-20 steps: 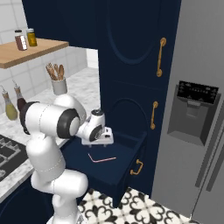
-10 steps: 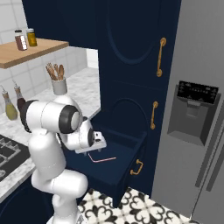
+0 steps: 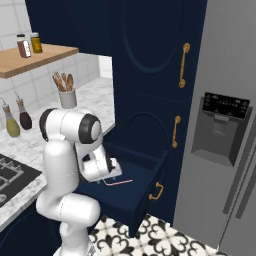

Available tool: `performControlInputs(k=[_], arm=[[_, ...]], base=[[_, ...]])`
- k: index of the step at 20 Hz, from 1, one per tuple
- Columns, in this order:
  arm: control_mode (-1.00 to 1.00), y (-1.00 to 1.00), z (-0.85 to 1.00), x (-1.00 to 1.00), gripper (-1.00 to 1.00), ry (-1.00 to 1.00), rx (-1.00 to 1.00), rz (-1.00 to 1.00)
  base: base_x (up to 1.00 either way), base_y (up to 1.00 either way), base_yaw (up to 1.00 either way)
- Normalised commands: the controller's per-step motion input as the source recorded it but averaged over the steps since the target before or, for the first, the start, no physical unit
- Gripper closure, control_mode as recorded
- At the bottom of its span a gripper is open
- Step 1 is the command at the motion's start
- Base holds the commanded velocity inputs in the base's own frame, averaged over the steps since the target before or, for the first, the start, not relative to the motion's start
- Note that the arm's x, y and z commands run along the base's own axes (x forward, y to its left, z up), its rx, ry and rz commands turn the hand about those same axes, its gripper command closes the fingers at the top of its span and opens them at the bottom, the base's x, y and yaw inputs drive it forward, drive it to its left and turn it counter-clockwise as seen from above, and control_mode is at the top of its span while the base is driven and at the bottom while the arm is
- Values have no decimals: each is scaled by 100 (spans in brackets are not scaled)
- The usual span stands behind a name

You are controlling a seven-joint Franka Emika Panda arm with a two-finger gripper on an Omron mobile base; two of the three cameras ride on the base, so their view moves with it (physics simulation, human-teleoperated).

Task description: Take a straw from the drawer in front and place it inside the glass cup on the dining counter.

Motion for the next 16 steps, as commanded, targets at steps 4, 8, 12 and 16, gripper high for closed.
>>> performControlInputs(k=[4,8,12,16], arm=[[-100,0,-15,48,-100,1,0,1],[-100,0,-23,35,-100,6,0,2],[-100,0,-23,0,-100,9,0,2],[-100,0,-25,18,-100,7,0,4]], base=[[0,0,0],[0,0,0],[0,0,0],[0,0,0]])
